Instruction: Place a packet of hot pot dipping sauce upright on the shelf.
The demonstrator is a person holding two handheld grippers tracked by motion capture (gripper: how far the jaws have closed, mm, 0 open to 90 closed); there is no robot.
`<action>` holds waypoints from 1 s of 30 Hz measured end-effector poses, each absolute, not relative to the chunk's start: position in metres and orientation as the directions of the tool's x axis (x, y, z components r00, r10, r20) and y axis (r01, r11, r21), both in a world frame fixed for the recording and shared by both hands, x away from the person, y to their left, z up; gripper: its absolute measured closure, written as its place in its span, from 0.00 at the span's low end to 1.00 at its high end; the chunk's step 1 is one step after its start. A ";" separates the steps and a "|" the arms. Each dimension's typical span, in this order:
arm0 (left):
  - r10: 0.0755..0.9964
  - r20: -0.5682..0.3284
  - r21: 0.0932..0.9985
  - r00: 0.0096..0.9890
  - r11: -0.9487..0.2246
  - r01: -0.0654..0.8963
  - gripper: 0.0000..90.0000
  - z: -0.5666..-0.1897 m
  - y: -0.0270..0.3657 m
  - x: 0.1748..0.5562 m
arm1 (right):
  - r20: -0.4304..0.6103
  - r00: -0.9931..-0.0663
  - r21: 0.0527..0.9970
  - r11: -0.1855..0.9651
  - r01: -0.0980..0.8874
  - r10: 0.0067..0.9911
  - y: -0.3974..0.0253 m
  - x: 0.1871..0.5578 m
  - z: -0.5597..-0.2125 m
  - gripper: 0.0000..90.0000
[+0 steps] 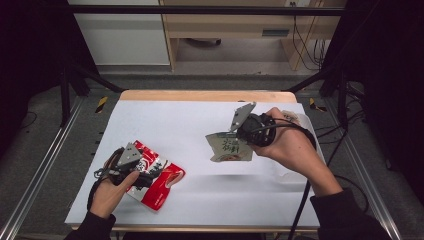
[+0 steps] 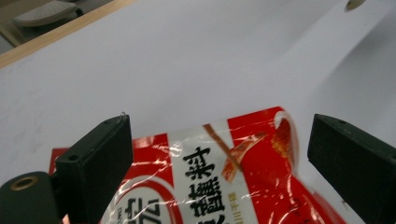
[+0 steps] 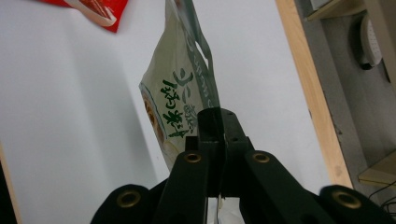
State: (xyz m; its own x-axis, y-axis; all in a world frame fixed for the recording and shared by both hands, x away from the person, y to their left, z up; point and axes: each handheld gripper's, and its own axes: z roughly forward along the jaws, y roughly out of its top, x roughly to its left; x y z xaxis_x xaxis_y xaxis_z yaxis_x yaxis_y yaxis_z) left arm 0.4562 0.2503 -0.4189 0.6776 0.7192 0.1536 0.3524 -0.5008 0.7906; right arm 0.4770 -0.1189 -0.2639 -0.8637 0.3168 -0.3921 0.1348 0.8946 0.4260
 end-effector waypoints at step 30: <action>0.803 0.083 0.836 0.590 -0.379 0.397 0.08 -0.433 0.285 0.456 | -0.478 -0.735 0.499 0.837 0.223 0.481 -0.221 0.494 -0.230 1.00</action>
State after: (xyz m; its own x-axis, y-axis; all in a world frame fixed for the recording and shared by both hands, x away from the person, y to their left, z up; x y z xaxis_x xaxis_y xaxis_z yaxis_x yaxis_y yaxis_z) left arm 0.4555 0.2849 -0.4326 0.5898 0.8033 0.0834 0.3975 -0.3786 0.8359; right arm 0.4944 -0.2210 -0.2298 -0.7351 0.4810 -0.4778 0.2232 0.8372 0.4993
